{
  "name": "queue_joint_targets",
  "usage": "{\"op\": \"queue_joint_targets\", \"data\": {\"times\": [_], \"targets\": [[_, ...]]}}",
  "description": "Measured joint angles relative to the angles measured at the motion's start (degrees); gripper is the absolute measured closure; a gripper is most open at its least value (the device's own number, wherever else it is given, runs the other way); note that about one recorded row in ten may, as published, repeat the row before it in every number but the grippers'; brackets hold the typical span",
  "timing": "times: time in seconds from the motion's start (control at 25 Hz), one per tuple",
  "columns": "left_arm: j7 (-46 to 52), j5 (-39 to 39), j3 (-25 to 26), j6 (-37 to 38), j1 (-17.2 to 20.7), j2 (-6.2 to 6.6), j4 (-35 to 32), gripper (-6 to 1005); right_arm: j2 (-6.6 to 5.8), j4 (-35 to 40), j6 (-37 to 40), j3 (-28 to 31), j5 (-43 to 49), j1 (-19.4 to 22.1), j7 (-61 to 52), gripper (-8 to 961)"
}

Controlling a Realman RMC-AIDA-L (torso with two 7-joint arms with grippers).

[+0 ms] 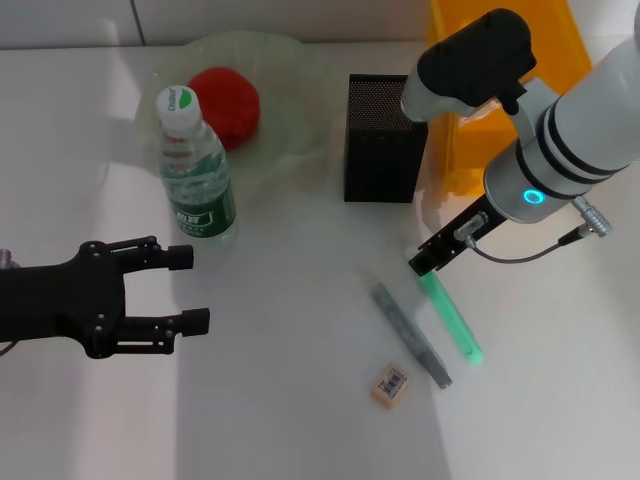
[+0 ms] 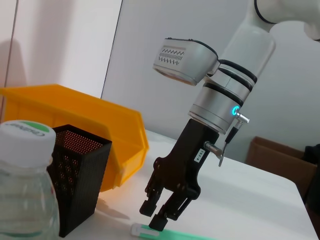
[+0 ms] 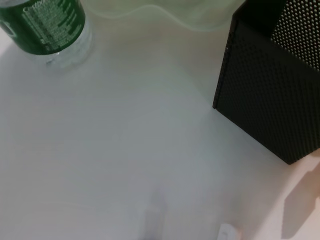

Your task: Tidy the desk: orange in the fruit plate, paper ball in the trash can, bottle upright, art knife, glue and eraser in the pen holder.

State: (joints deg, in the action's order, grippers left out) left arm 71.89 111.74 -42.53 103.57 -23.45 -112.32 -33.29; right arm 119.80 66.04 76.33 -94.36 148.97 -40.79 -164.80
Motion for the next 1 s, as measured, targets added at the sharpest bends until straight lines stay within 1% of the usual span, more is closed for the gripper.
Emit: {"op": "queue_joint_targets", "data": {"times": [0.16, 0.4, 0.64, 1.0], "targets": [[0.01, -0.01, -0.04, -0.64, 0.13, -0.21, 0.17, 152, 0.0, -1.4, -1.56, -1.63, 0.0, -0.89, -0.59, 495], [0.01, -0.04, -0.1, -0.88, 0.09, -0.25, 0.4, 152, 0.0, -3.04, -2.36, -2.22, -0.35, -1.95, -0.61, 618], [0.01, -0.04, -0.1, -1.53, 0.07, -0.31, 0.42, 152, 0.0, -5.08, -3.18, -2.4, -1.62, -2.75, -0.29, 621], [-0.12, -0.04, -0.03, -2.16, 0.07, -0.36, 0.42, 152, 0.0, -5.3, -3.21, -2.41, -1.66, -2.8, -0.25, 622]]}}
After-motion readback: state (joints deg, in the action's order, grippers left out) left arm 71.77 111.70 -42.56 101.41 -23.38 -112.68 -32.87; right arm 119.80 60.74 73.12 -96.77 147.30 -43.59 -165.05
